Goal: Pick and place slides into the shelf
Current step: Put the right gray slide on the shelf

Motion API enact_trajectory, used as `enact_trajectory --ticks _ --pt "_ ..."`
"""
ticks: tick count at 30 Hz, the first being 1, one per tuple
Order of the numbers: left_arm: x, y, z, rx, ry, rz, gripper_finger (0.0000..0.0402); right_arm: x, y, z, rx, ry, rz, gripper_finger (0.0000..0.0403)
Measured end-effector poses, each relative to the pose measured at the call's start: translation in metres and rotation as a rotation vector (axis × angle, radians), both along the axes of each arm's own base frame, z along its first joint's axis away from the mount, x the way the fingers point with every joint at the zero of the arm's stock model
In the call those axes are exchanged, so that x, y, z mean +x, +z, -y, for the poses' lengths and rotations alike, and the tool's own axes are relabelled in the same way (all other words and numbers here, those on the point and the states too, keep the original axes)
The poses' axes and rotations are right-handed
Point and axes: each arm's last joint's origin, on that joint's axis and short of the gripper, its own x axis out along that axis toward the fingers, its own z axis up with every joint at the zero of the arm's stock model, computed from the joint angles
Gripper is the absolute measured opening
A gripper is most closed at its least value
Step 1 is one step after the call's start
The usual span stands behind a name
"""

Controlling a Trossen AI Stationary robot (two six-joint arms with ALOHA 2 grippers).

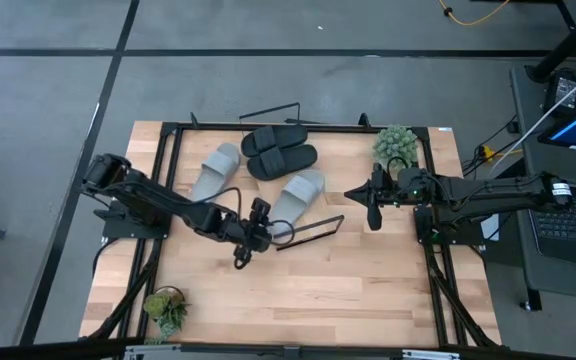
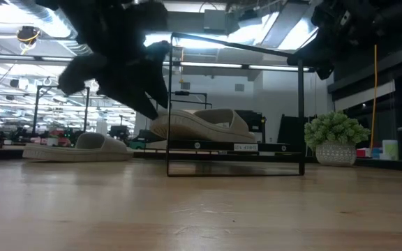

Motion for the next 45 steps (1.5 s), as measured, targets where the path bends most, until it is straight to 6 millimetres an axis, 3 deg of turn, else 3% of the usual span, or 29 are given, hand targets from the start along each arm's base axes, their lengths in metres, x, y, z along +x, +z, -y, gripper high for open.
enact_trajectory --ticks 7,21,35,40,45 --pt "0.008 -0.009 -0.001 0.112 -0.01 -0.035 0.0176 -0.0003 -0.0008 0.0 0.001 0.0 -0.011 0.0011" --pt "0.0085 -0.0093 -0.002 0.083 -0.021 -0.041 0.0171 -0.0004 -0.0011 0.0 0.001 0.0 -0.015 0.0011" --pt "0.0101 -0.0096 -0.0084 0.051 0.002 -0.041 0.0037 -0.0005 -0.0014 0.0 -0.002 0.0 -0.018 0.0011" --pt "0.0098 -0.0099 -0.0095 0.045 0.014 -0.044 0.0009 -0.0007 -0.0022 0.0 -0.002 0.0 -0.026 0.0011" --pt "0.0097 -0.0099 -0.0093 0.056 0.002 -0.048 0.0005 -0.0007 -0.0022 0.0 -0.002 0.0 -0.026 0.0011"
